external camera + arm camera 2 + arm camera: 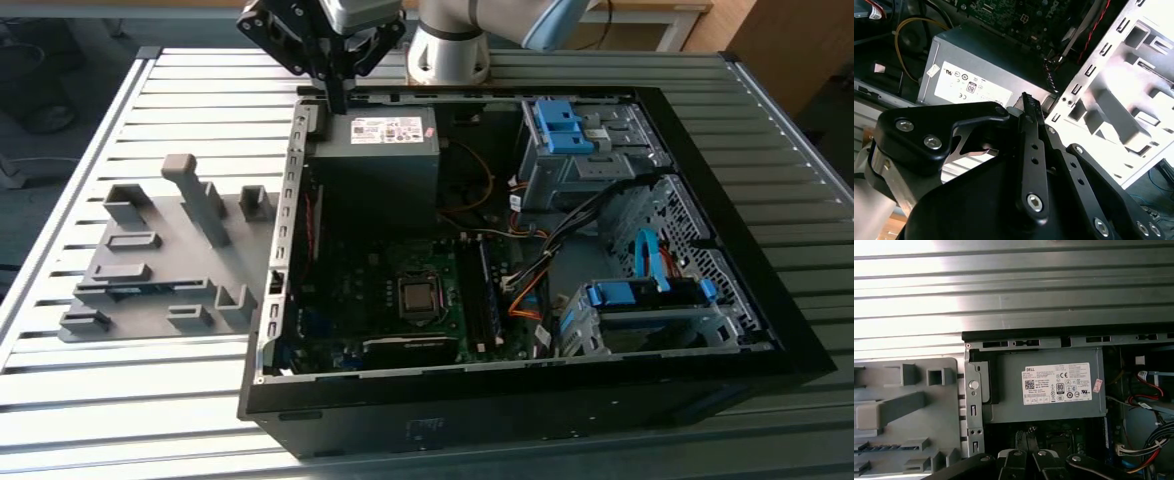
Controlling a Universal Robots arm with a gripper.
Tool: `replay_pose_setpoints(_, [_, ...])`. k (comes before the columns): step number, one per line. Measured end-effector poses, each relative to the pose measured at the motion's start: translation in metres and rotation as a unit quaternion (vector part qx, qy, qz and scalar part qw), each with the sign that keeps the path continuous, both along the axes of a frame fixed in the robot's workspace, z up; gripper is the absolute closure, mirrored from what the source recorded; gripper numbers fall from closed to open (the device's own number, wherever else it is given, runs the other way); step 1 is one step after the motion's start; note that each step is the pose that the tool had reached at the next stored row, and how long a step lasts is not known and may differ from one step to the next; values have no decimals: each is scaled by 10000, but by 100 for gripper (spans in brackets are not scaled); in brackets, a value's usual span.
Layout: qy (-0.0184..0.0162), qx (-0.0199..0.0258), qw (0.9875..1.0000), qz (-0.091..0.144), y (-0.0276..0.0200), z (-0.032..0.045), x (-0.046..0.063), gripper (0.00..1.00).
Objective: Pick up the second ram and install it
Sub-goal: 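Reach for the second ram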
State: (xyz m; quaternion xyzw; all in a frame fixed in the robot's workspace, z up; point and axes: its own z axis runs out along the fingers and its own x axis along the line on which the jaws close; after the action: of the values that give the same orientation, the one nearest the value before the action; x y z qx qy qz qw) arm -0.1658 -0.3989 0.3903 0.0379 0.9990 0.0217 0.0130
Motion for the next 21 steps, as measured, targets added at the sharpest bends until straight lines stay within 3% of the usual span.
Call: replay_pose_setpoints(21, [0,0,10000,0,0,-5,-59,89])
